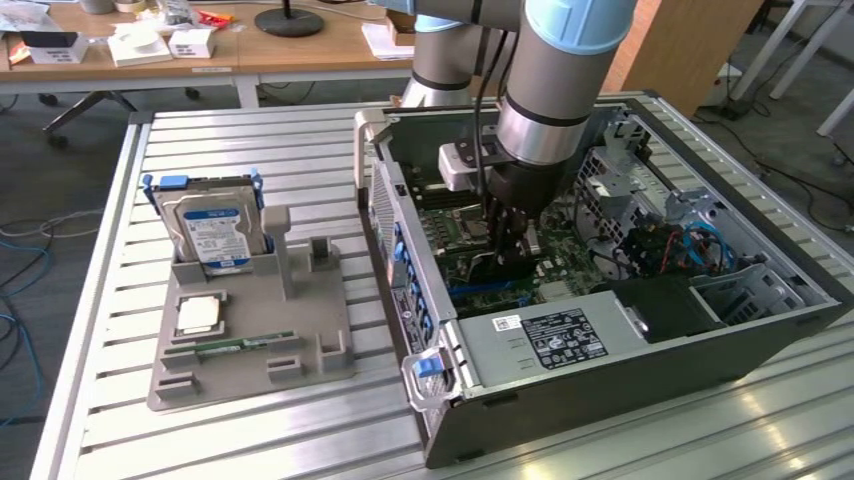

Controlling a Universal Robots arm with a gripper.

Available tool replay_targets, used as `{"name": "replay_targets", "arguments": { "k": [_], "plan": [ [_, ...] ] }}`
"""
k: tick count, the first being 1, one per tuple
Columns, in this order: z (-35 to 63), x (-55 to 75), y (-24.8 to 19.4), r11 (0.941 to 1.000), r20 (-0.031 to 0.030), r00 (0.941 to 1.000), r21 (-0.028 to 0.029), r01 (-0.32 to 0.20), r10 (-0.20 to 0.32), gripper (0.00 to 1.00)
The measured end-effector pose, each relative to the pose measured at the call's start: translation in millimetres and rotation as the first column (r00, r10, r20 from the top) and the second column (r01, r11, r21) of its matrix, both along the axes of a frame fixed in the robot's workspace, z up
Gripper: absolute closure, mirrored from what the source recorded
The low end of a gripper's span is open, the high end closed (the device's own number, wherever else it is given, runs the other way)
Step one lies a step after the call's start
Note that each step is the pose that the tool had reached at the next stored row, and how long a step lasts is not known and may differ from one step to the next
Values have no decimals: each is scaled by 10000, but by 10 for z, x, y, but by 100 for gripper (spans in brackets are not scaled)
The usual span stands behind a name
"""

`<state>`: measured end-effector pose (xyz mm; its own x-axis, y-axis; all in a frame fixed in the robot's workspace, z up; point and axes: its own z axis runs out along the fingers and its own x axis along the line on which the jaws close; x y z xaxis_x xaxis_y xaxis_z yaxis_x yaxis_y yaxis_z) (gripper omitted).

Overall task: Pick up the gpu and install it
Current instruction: 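Insert the gpu into the slot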

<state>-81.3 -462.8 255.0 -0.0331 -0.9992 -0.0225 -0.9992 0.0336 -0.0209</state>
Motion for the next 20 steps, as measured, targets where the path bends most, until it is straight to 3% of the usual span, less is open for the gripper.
{"name": "replay_targets", "arguments": {
  "k": [20],
  "plan": [
    [-5, -12, 7, 10000, -1, 10000, -1, 1, -1, 74]
  ]
}}
